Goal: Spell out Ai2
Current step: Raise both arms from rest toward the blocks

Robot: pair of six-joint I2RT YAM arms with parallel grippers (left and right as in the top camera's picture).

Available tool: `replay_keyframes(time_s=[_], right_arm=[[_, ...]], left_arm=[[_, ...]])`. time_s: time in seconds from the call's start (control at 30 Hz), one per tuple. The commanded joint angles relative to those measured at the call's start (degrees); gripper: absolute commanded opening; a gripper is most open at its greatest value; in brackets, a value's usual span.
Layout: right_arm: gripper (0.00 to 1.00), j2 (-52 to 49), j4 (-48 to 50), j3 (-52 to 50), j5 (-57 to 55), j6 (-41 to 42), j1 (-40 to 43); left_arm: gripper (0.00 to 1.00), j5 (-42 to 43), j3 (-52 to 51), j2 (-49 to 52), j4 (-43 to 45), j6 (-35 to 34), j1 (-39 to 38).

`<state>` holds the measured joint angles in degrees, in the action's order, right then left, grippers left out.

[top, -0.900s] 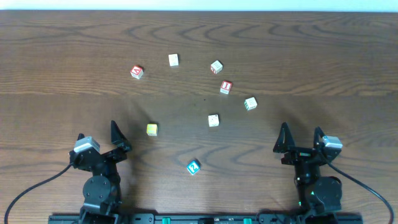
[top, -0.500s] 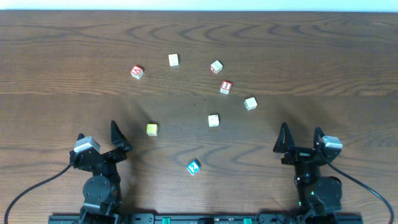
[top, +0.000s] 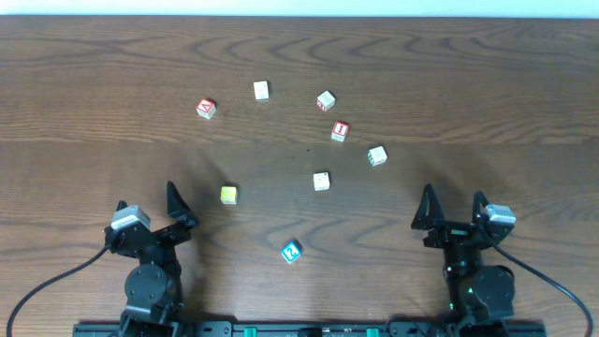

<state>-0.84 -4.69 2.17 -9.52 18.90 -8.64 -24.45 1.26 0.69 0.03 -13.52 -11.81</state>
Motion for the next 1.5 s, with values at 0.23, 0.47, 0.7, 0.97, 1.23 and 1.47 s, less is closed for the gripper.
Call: replay_keyframes(time_s=[0.23, 0.47, 0.7, 0.97, 1.23, 1.47], right_arm=[[0.99, 0.6, 2.8, -0.3, 4.4, -1.2, 0.5], [0.99, 0.5, -1.6, 8.9, 5.5, -6.0, 0.5], [0.99, -4.4, -11.7, 27.1, 3.9, -10.2, 0.5], [0.99, -30.4, -29.2, 56.0, 3.7, -10.2, 0.5], [0.99, -64.2, -54.1, 89.3, 7.1, -10.2, 0.3], [0.99, -85.1, -65.2, 104.3, 16.2, -12.3, 0.3]], left_arm=[[0.96, 8.9, 0.5, -0.5, 3.3, -1.7, 0.2], [0.95, 15.6, 12.4, -0.3, -0.8, 5.1, 0.2], [0.95, 18.2, 36.1, 7.1, -13.0, 11.9, 0.2], [0.95, 18.6, 70.0, 37.1, -39.3, 18.6, 0.2], [0.95, 18.4, 109.0, 70.0, -64.9, 18.7, 0.2], [0.95, 16.6, 125.7, 91.5, -77.2, 11.2, 1.7]])
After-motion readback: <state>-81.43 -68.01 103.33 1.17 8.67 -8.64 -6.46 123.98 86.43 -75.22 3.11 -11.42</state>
